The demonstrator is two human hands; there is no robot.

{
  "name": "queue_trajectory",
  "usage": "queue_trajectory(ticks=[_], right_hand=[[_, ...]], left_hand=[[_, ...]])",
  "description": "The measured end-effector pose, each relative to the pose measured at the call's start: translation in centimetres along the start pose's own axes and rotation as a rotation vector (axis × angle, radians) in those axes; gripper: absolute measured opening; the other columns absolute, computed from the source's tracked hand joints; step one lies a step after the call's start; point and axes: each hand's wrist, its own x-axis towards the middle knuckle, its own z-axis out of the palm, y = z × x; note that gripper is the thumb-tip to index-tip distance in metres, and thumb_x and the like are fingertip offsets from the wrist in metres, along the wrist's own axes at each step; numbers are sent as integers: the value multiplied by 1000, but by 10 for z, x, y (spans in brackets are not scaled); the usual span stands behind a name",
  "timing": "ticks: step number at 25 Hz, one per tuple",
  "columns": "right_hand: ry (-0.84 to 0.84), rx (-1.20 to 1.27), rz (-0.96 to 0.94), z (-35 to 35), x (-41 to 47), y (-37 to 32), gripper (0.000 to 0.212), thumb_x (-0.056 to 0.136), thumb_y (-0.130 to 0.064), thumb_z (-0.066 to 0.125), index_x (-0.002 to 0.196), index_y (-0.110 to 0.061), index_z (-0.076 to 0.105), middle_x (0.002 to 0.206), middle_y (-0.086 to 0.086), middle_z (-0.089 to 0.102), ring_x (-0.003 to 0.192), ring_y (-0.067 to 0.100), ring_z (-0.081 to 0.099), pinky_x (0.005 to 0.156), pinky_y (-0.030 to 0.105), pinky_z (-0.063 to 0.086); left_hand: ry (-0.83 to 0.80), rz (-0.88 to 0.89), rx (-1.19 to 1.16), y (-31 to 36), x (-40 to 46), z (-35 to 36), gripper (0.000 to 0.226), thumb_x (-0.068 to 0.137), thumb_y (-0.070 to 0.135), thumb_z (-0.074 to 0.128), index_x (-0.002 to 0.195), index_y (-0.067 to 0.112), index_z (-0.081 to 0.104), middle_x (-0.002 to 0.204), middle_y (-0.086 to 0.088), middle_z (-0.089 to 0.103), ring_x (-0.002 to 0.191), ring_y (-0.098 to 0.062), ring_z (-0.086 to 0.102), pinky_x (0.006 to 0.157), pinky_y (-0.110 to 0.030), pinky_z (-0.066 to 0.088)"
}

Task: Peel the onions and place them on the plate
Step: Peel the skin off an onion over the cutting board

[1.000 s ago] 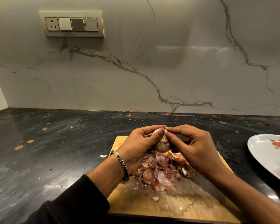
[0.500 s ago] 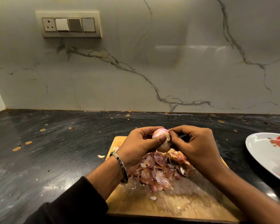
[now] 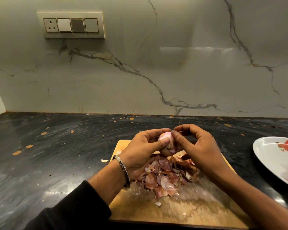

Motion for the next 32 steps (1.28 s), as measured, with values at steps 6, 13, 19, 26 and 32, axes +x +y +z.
queue_trajectory(ticks=[6,13,19,26,32], right_hand=[[-19,63,-12,-2,1,2,17,91,-23,66,101,-17,77,86,1,77,74,17,75,61,37,63],[12,59,12,-1,2,5,10,94,-14,66,97,-13,76,83,4,75,71,19,74,59,36,62],[-5,119,68,-2,3,6,15,96,-8,62,100,-15,74,89,2,75,74,19,75,59,29,61],[5,-30,150,-1,6,11,27,97,1,52,93,-17,72,79,7,73,65,19,72,59,35,62],[-9,7,56,-2,4,2,11,90,-26,69,100,-22,74,88,-2,75,83,11,72,65,30,62]], left_hand=[[14,7,39,0,0,-1,28,87,-2,64,110,12,71,113,-15,69,102,-29,70,81,-36,61],[-10,23,74,2,0,-1,30,87,-2,64,111,14,72,112,-12,71,102,-27,71,81,-35,61],[-59,-19,-30,4,-1,-2,31,93,-2,55,118,11,67,115,-16,70,102,-26,70,78,-29,60],[19,-1,-165,1,6,-5,25,98,5,49,120,6,62,119,-20,67,113,-33,65,87,-35,59],[85,-32,-130,-1,5,-4,26,96,8,55,121,8,59,109,-16,69,107,-35,66,81,-43,60]])
